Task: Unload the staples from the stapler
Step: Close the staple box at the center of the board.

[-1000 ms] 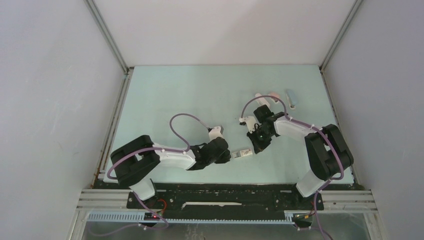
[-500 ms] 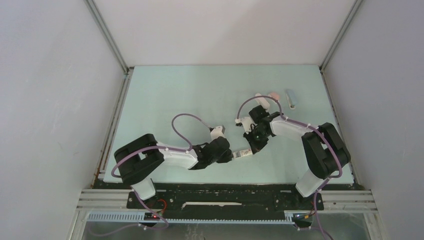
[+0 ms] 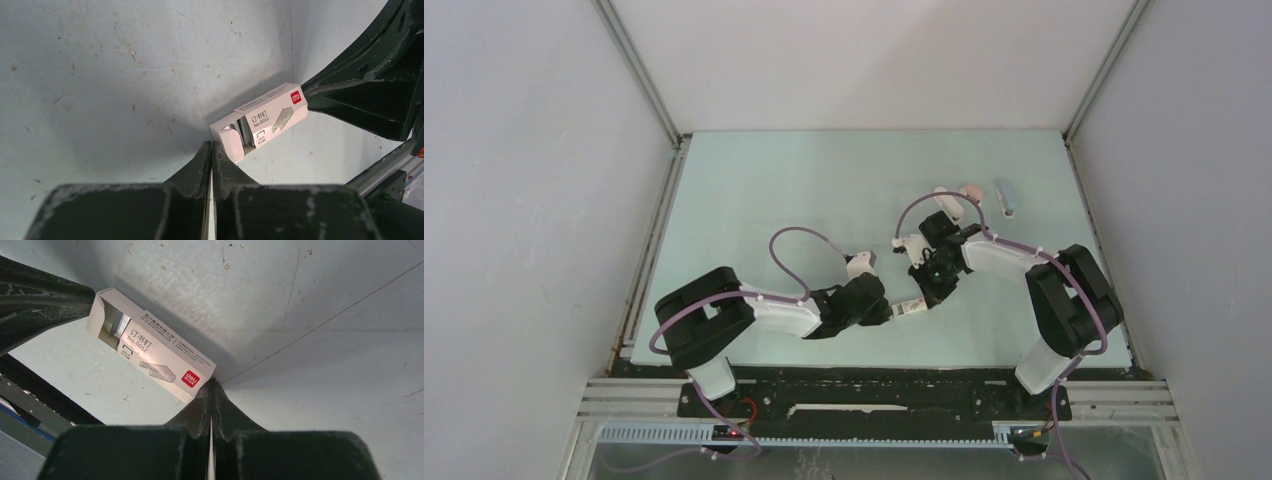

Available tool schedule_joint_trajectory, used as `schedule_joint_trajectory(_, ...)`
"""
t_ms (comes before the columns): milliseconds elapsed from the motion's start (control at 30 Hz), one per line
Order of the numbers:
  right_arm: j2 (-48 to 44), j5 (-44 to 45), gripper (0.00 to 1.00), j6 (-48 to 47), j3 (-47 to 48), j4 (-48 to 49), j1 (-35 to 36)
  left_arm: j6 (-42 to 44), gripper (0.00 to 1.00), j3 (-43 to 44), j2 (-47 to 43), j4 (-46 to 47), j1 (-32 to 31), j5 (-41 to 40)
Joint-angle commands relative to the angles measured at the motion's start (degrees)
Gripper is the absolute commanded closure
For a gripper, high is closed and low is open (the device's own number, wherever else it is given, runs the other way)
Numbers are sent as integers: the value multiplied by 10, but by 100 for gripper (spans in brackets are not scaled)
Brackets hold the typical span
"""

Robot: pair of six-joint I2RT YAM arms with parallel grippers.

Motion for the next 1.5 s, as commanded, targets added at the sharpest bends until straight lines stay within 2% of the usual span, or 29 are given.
schedule_joint_trajectory(0,14,0,99,10,10,9,11,8,93,12,6,-23,-3,-1)
schedule_joint_trajectory(300,20,12,99,5,10,9,7,-1,86,-46,-64,-16,-3,-19)
schedule_joint_trajectory(467,21,14,99,6,10,7,7,-8,81,-86,-92,32,-3,-5)
schedule_joint_trajectory(600,22,15,99,4,9,8,8,-9,67,-109,-96,99,-3,11)
schedule_joint_trajectory(700,23,15,99,3,10,7,9,-11,60,-112,-86,117,0,19)
schedule_joint_trajectory(933,26,18,99,2,10,7,12,-29,60,-113,-54,166,12,42)
schedule_joint_trajectory(1467,28,20,99,1,10,6,16,-46,67,-106,-25,171,25,38)
